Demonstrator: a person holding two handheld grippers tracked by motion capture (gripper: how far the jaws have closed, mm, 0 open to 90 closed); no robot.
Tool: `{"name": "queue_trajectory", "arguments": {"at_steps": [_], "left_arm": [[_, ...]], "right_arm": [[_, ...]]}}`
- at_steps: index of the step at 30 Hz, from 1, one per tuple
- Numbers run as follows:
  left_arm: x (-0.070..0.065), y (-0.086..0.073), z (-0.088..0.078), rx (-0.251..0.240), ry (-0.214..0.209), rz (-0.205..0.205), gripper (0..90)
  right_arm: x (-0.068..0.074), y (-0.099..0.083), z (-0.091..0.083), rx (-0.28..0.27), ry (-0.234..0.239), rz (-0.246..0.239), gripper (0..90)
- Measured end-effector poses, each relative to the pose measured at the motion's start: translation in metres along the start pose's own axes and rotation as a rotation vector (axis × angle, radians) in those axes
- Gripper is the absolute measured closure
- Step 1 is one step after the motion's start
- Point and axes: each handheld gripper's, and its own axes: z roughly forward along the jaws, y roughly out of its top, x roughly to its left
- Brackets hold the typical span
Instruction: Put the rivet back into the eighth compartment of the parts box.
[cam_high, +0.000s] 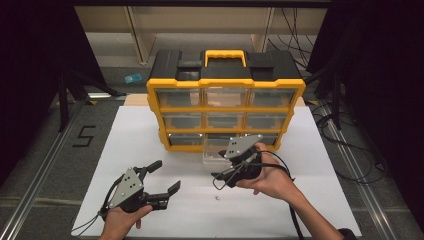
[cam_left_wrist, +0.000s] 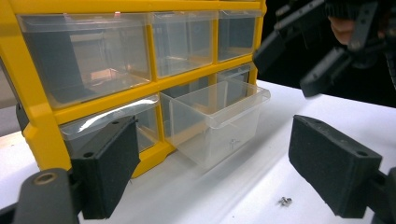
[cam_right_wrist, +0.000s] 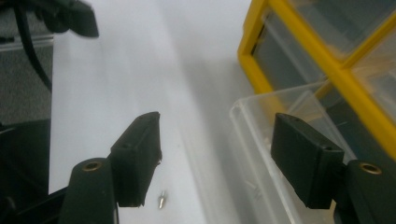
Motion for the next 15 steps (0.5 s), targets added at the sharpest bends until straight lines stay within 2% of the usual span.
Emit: {"name": "queue_trajectory", "arguments": {"at_steps": [15], "left_arm": [[0.001,0.0,0.0,-0.002,0.003,0.002,16.4]], "right_arm": [[0.021,-0.018,0.028,0.124,0.035,-0.019,32.8]]}}
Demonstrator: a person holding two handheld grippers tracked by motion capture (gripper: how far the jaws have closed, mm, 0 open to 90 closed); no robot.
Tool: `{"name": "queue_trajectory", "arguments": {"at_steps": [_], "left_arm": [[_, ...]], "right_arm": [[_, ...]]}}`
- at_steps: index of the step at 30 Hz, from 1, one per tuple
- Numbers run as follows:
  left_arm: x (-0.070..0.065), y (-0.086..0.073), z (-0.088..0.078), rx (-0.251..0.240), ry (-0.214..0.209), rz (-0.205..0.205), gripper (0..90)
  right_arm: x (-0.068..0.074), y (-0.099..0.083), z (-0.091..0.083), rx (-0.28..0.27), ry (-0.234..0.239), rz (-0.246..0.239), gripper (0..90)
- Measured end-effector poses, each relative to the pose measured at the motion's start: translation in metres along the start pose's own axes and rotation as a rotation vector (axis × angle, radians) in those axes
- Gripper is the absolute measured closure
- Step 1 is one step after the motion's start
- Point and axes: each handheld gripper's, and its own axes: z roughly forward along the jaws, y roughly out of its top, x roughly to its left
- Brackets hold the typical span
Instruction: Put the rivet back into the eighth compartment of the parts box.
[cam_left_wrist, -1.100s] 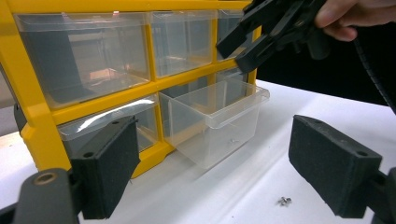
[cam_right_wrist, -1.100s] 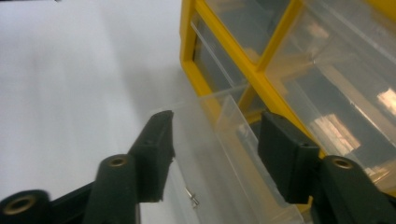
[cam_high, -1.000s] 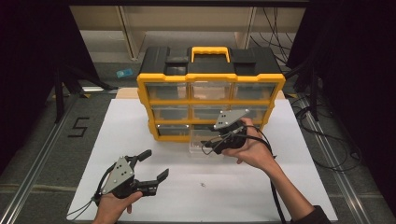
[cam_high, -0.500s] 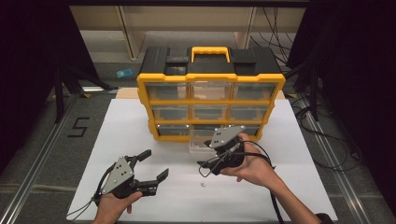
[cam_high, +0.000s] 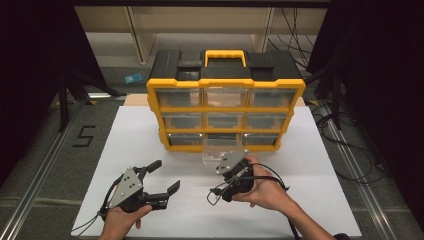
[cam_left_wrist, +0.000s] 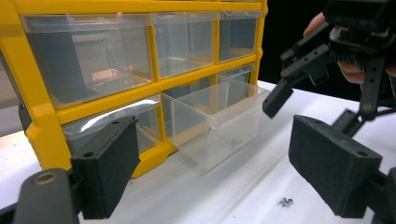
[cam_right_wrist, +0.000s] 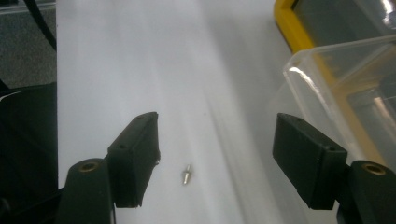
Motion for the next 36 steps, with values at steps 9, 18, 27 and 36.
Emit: {"name": "queue_trajectory", "arguments": {"at_steps": [9,18,27,36], "left_arm": [[0.0,0.0,0.0,0.0,0.001,0.001,16.4],[-0.001,0.0,0.0,-0.002,0.0,-0.003,16.4],[-0.001,0.0,0.0,-0.004,-0.001,-0.004,16.3],[-0.001,0.001,0.0,-0.004,0.0,-0.003,16.4]], "right_arm": [[0.002,-0.007,0.015,0.055,0.017,0.007,32.8],[0.0,-0.013,0.024,0.097,0.022,0.018,32.8],[0.002,-0.015,0.03,0.129,0.025,0.014,33.0],[0.005,-0.018,0.041,0.177,0.046,0.029,34.0]]}}
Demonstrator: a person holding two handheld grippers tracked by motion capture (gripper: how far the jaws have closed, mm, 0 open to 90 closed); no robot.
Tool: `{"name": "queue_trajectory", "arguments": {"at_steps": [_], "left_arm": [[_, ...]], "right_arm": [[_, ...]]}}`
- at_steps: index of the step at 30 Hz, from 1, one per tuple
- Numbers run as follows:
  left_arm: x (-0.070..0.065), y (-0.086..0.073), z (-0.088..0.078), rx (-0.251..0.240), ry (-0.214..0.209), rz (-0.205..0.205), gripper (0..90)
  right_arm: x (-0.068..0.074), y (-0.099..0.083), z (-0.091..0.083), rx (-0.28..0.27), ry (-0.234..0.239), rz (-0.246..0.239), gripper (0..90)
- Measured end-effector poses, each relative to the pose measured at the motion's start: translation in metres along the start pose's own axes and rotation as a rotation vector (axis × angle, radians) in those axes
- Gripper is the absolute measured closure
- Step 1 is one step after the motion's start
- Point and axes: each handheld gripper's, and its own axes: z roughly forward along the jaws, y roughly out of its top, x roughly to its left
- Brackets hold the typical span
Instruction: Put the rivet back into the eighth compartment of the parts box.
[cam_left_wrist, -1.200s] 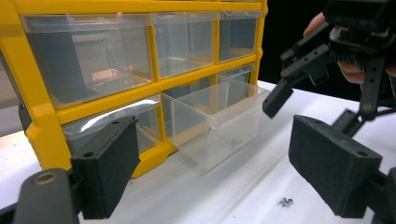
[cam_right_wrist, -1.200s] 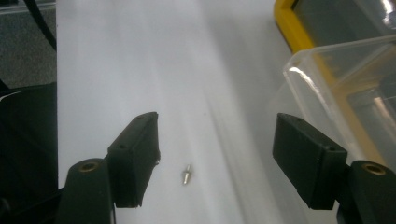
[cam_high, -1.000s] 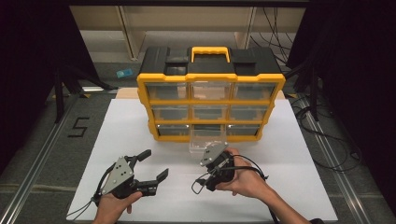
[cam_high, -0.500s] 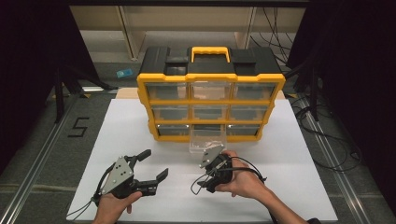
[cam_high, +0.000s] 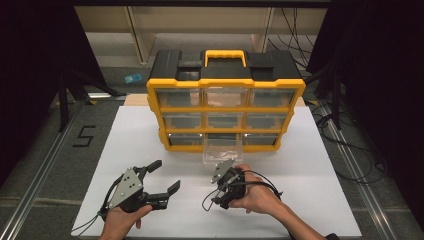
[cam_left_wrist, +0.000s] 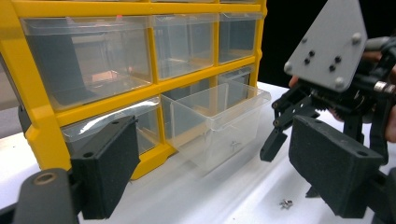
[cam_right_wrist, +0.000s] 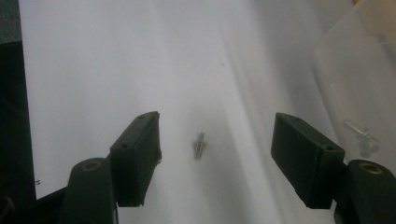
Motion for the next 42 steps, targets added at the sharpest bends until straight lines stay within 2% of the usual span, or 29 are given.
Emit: {"name": "queue_trajectory", "arguments": {"at_steps": [3,6,9,16,18,19,20,22,23,27,32,34,36,37,40,42], "left_arm": [[0.0,0.0,0.0,-0.001,-0.003,0.0,16.4],[0.0,0.0,0.0,-0.003,-0.001,0.0,16.3],[0.0,0.0,0.0,0.002,0.0,0.0,16.3],[-0.001,0.0,0.0,0.001,0.0,0.0,16.3],[0.0,0.0,0.001,0.001,-0.001,0.001,16.3],[0.0,-0.001,0.001,0.003,-0.001,0.001,16.3],[0.0,-0.001,0.0,0.003,-0.001,-0.001,16.3],[0.0,0.0,0.001,0.001,-0.001,0.0,16.3],[0.0,0.0,0.001,0.002,-0.001,0.003,16.3],[0.0,0.0,0.001,0.002,-0.001,-0.001,16.3],[0.0,-0.001,0.001,0.004,-0.002,0.001,16.3],[0.0,-0.001,0.001,0.005,-0.003,0.004,16.3],[-0.001,-0.001,0.001,0.006,-0.003,0.0,16.3],[0.0,-0.001,0.001,0.005,-0.003,0.004,16.3],[0.0,-0.001,0.001,0.008,-0.003,0.003,16.4],[0.0,-0.001,0.001,0.006,-0.003,-0.002,16.3]], "right_arm": [[0.0,0.0,0.005,0.028,-0.011,-0.009,36.2],[0.0,-0.001,0.01,0.043,-0.001,-0.008,38.5],[0.0,0.0,0.013,0.058,0.03,0.0,42.2],[-0.003,-0.003,0.022,0.085,0.053,0.019,49.0],[-0.004,-0.003,0.023,0.086,0.058,0.016,51.4],[-0.004,-0.003,0.024,0.109,0.053,0.023,53.1],[-0.004,-0.003,0.025,0.11,0.044,0.022,55.0],[-0.004,-0.003,0.027,0.109,0.057,0.023,59.1],[-0.004,-0.003,0.027,0.13,0.057,0.022,60.8],[-0.006,-0.003,0.028,0.106,0.069,0.009,67.3],[-0.007,-0.004,0.028,0.105,0.086,-0.003,81.8],[-0.008,-0.004,0.028,0.125,0.073,-0.023,83.0],[-0.008,-0.004,0.028,0.123,0.072,-0.031,83.3],[-0.008,-0.004,0.028,0.112,0.072,-0.051,83.4],[-0.007,-0.003,0.027,0.123,0.069,-0.047,83.5],[-0.006,-0.003,0.027,0.102,0.084,-0.044,83.6]]}}
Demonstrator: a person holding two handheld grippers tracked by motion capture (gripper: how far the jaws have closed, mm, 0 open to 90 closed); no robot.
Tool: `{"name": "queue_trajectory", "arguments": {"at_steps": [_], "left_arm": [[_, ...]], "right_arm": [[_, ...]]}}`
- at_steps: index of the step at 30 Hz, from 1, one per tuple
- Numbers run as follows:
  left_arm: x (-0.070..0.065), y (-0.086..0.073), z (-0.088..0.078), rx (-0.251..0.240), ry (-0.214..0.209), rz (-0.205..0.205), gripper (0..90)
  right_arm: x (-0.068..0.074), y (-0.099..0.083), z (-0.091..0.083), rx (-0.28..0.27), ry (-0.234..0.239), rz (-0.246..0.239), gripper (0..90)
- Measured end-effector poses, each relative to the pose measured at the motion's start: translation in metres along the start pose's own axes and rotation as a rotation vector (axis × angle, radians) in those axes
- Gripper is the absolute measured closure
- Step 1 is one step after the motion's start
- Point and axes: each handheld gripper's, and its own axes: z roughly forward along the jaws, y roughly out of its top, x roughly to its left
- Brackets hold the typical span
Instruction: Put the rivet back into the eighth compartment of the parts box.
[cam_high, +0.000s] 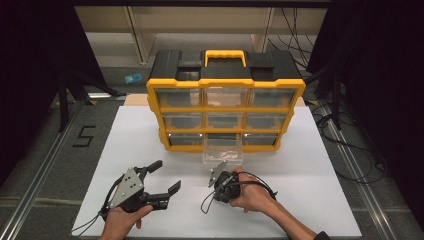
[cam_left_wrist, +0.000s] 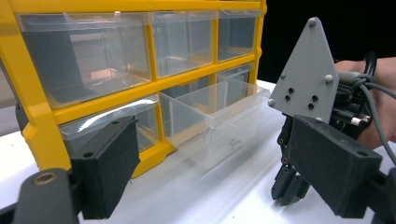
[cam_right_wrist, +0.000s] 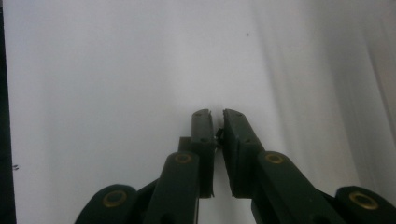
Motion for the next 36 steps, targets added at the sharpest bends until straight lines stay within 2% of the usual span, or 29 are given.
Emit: {"name": "queue_trajectory", "arguments": {"at_steps": [2,3,4,5,12,14,23,36], "left_arm": [[0.001,0.0,0.0,-0.001,0.001,0.006,16.3],[0.001,0.0,0.0,0.001,0.001,0.007,16.3],[0.0,0.0,-0.001,0.001,0.001,0.001,16.3],[0.0,0.0,0.0,0.0,0.001,0.001,16.3],[0.0,0.0,0.0,0.0,0.0,0.003,16.3],[0.0,0.0,-0.001,-0.001,0.003,-0.001,16.4],[0.0,0.001,-0.001,-0.008,0.002,0.002,16.3],[0.0,0.001,-0.001,-0.009,0.002,0.0,16.3]], "right_arm": [[0.0,0.0,-0.001,-0.003,-0.003,0.003,83.6],[-0.001,-0.001,-0.002,-0.002,-0.02,0.001,83.6],[0.0,-0.001,-0.004,-0.004,-0.015,0.015,83.6],[-0.001,-0.001,-0.005,-0.011,-0.001,0.007,83.6],[-0.001,0.001,-0.014,-0.05,-0.021,-0.009,83.6],[-0.002,0.002,-0.018,-0.059,-0.046,-0.023,83.6],[-0.002,0.005,-0.037,-0.133,-0.085,-0.032,83.6],[-0.003,0.008,-0.05,-0.182,-0.097,-0.04,83.6]]}}
